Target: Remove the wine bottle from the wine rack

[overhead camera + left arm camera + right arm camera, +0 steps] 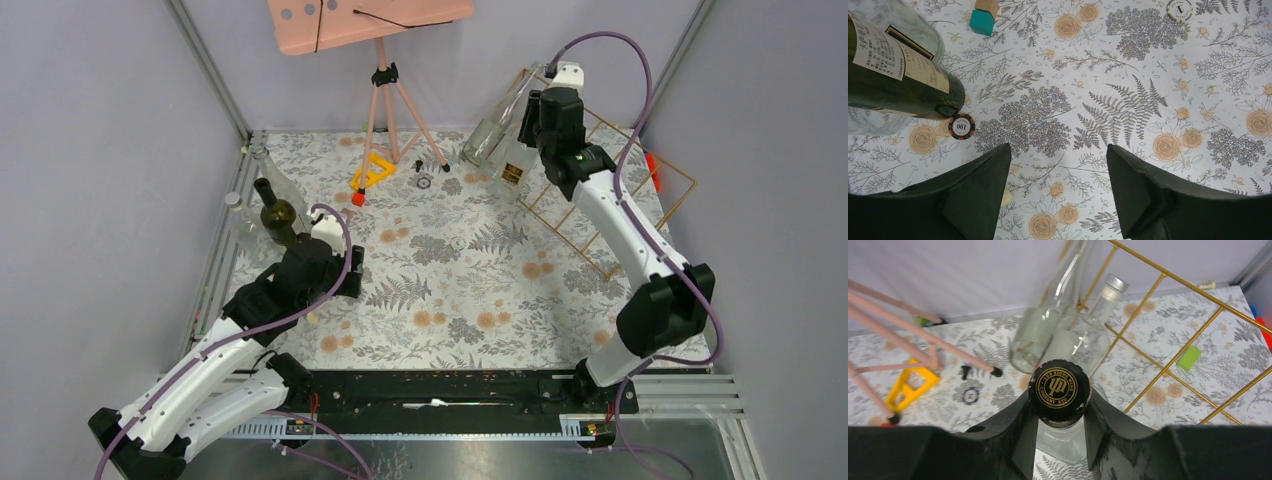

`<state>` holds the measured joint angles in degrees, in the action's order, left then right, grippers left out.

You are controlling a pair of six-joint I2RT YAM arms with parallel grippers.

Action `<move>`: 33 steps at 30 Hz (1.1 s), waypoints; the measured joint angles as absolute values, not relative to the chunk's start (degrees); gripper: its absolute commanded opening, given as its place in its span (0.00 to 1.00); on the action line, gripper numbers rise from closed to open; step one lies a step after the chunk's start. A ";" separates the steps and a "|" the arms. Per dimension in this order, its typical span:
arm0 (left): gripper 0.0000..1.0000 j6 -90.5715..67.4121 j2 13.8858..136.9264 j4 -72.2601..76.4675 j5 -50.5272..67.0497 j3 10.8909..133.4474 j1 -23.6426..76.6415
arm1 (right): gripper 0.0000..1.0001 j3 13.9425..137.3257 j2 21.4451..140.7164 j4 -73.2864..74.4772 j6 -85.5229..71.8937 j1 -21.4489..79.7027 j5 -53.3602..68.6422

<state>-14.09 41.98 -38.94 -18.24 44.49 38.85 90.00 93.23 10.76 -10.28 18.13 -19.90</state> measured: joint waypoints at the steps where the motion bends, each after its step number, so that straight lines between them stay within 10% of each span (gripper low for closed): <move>1: 0.76 -13.98 41.98 -38.94 -18.24 44.49 38.85 | 0.00 89.56 91.96 10.68 -10.20 18.87 -19.88; 33: 0.79 -14.35 37.43 -38.89 -17.61 44.38 38.85 | 0.00 49.93 56.73 9.74 -5.32 64.10 -24.53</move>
<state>-14.35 37.43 -38.89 -17.61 44.38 38.85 49.93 56.73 9.74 -5.32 64.10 -24.53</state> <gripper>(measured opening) 0.777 0.405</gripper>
